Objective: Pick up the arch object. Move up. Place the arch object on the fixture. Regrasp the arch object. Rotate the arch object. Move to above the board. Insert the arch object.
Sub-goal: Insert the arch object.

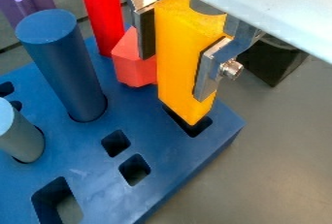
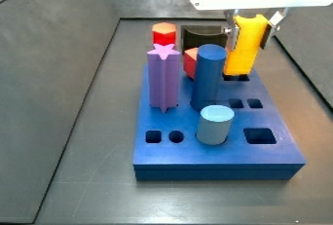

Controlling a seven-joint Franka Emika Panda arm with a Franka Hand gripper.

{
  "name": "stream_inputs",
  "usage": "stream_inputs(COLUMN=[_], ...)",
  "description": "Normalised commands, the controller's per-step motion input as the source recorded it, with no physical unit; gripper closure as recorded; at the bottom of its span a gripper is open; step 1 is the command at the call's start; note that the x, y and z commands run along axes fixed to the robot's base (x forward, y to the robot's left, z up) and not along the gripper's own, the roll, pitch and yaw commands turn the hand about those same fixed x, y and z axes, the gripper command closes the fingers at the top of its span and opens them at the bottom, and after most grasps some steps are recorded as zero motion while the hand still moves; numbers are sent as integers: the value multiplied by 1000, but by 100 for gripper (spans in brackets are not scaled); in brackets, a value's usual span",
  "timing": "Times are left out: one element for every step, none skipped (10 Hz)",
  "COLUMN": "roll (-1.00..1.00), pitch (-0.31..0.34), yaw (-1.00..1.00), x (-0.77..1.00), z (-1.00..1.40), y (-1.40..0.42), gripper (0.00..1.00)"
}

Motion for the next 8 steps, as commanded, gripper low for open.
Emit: stream_inputs(roll=[70,91,67,46,0,0,0,0], pitch=[-46,-4,-13,0,-9,-7,-4,0], yaw=[-149,-189,-77,-14,0,0,0,0], x=[340,169,97,31,-46,-106,-111,-157], z=[-134,-226,-197,-163,-71,-77,-94,-91], y=[0,0,-9,-11,0,0,-17,-26], gripper=[100,100,100,100,100,100,100,100])
